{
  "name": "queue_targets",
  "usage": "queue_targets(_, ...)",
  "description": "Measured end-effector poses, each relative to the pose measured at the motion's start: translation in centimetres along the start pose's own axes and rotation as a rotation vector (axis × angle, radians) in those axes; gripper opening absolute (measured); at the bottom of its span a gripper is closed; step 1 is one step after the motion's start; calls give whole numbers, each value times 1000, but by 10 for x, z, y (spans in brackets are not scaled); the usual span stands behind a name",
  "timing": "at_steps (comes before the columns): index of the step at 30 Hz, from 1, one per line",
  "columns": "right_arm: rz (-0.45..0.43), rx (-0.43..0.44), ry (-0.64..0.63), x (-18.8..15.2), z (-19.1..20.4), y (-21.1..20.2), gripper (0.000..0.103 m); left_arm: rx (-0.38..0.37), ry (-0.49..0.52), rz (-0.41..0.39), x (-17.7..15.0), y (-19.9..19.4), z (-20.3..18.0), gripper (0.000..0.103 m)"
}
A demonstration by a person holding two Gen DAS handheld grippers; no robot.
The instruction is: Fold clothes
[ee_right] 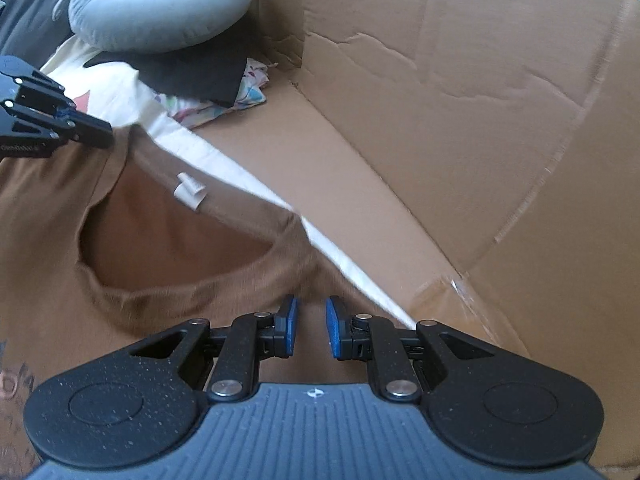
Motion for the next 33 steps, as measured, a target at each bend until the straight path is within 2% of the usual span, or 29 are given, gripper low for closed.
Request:
queue_targets(2, 5, -4, 5, 6, 1, 4, 21, -4, -29, 11, 0, 5, 4, 6)
queue_targets(4, 8, -6, 9, 10, 0, 5, 21, -53, 86, -12, -1, 3, 0, 6)
queue_targets(8, -13, -2, 40, 12, -2, -5, 22, -86, 100, -43, -8, -13, 0, 8)
queue_targets(9, -24, 3, 46, 11, -2, -10, 23, -95, 111, -48, -12, -19, -3, 11)
queue_targets(11, -37, 25, 52, 5, 1, -20, 25, -123, 133, -48, -19, -28, -8, 34)
queue_targets(13, -37, 43, 38, -3, 7, -28, 32, -161, 148, -45, -29, -36, -16, 42)
queue_targets(14, -40, 45, 30, -7, 10, -32, 35, -174, 157, -44, -33, -39, -21, 42)
queue_targets(19, -53, 90, -12, -27, 32, -48, 35, -243, 166, -35, -55, -49, -48, 42)
queue_targets(22, -47, 119, -57, -33, 51, -47, 35, -252, 148, -23, -61, -46, -62, 42)
queue_targets(24, -36, 128, -76, -33, 62, -42, 35, -256, 135, -14, -64, -43, -71, 39)
queue_targets(27, -23, 137, -56, -29, 69, -31, 35, -252, 105, 0, -64, -36, -78, 26)
queue_targets(33, -13, 139, -43, -16, 79, -9, 35, -245, 37, 2, -58, -26, -79, 22)
Point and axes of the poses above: each gripper's, at about its wrist camera, not at the fingertips, and y roughly the way its jaws point, z to its left, x to its top, the point moved 4 cm from there along y, roughly the way its jaws point, and after that the axes turned 12 degrees about z, right-handed, at the moved point
